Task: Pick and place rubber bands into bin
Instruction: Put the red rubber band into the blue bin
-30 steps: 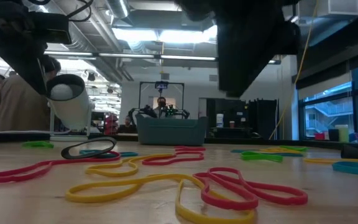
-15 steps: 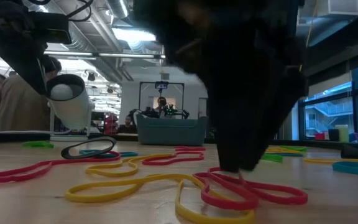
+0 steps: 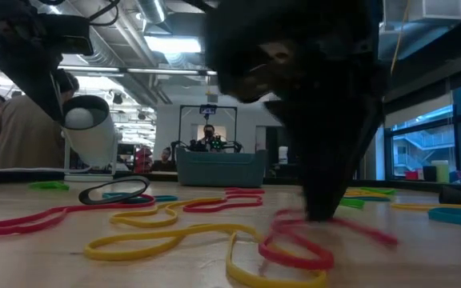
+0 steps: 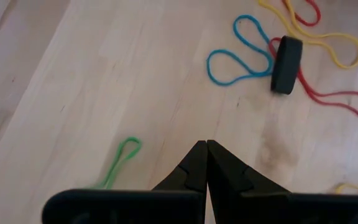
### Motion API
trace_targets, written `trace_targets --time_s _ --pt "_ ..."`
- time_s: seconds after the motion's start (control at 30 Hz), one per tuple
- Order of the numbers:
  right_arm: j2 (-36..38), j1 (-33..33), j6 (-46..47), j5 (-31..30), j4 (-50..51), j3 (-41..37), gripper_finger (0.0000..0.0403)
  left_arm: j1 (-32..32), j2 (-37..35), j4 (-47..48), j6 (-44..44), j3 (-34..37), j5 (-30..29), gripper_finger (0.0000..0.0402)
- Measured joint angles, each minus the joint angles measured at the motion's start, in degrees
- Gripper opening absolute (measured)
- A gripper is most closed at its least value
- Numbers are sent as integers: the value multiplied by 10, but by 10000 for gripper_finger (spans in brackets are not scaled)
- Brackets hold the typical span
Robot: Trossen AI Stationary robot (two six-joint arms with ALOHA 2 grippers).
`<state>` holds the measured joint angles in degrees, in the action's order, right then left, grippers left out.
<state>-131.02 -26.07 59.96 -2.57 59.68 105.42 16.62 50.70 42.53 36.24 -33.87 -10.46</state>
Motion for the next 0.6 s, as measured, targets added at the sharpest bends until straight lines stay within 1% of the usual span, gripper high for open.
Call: trace_targets --time_s 0.1,0.37,0.5,0.6 --pt "46 19 -28 -9 32 3 3 0 0 -23 0 0 0 2" --pt "152 72 -113 -80 151 1 1 0 0 -50 0 0 -3 2" --pt "202 136 -178 -83 162 -20 1 -2 0 -55 1 0 -16 2" --pt "234 200 -240 -84 148 -18 0 -12 0 -55 5 0 -21 2"
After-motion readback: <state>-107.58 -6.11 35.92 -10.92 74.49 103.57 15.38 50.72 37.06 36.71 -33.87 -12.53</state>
